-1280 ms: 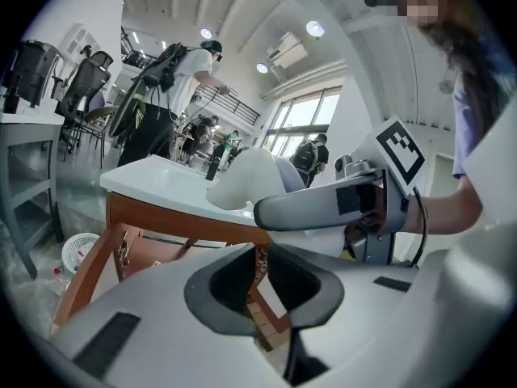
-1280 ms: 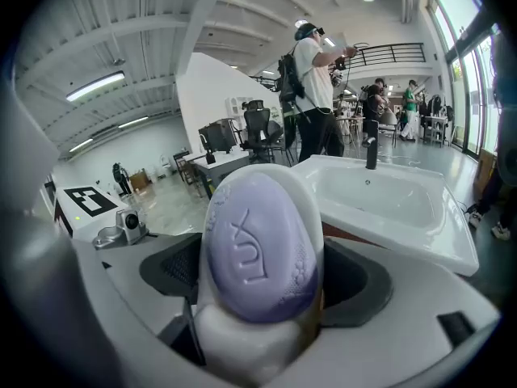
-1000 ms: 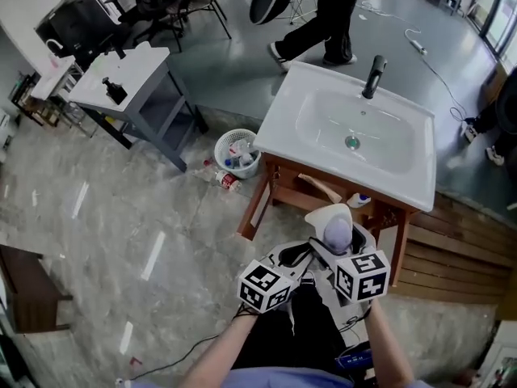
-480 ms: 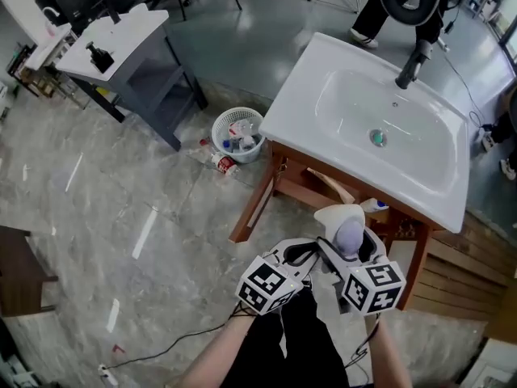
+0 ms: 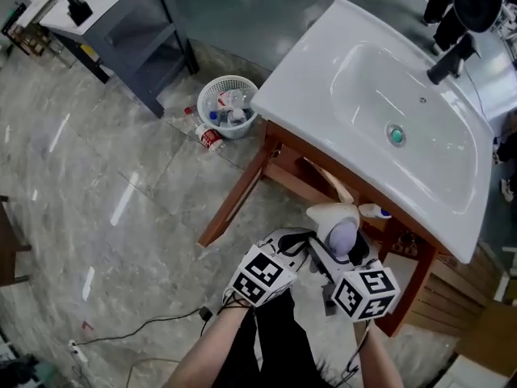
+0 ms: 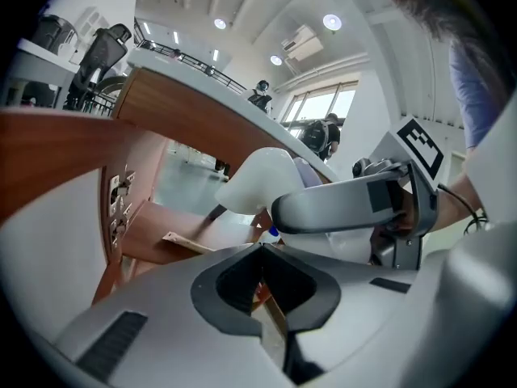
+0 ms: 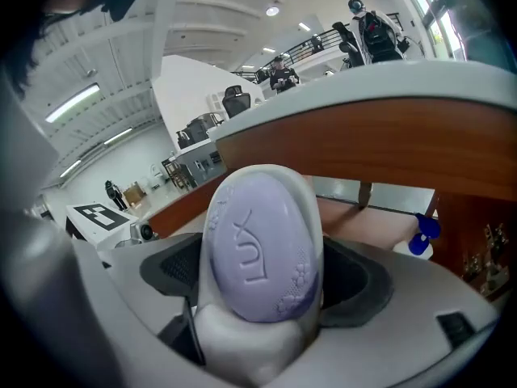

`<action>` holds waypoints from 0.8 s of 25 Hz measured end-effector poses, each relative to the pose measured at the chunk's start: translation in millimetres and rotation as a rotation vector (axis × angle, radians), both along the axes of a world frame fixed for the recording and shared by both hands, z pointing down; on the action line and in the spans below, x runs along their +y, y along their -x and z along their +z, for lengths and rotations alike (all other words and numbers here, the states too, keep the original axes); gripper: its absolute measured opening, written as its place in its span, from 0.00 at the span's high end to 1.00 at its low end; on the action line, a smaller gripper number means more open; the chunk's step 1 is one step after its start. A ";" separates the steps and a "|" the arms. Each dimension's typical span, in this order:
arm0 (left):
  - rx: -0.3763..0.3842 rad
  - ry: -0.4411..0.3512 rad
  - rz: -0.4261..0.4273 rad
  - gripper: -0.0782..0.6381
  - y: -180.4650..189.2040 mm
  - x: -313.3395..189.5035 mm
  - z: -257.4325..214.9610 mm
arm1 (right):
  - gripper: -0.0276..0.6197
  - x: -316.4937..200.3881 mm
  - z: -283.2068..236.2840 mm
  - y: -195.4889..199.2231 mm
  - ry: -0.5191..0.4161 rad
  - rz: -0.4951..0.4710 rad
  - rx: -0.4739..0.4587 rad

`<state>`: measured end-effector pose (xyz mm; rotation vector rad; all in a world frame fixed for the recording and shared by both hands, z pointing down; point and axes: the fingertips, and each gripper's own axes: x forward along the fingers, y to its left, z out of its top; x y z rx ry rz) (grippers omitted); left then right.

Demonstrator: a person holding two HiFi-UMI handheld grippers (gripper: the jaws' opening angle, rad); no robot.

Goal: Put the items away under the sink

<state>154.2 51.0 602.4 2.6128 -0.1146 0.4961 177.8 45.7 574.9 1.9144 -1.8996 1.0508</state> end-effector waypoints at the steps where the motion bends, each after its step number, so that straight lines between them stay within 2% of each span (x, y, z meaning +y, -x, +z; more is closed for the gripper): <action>1: 0.001 0.009 -0.011 0.87 -3.4 -3.2 6.6 | 0.28 -3.1 6.3 -3.9 0.004 0.005 -0.001; 7: -0.002 0.041 -0.039 0.87 -21.4 -18.3 39.3 | 0.28 -22.0 44.1 -31.1 0.011 0.067 -0.060; 11: -0.037 0.069 -0.053 0.87 -26.2 -25.1 70.1 | 0.28 -34.8 70.4 -35.4 0.031 0.032 -0.051; 15: -0.038 0.084 -0.105 0.87 -28.4 -42.2 98.6 | 0.28 -48.2 99.3 -34.0 0.060 -0.009 -0.033; 20: -0.048 0.080 -0.122 0.87 -34.9 -57.1 132.8 | 0.28 -62.2 138.9 -42.9 0.088 0.014 -0.090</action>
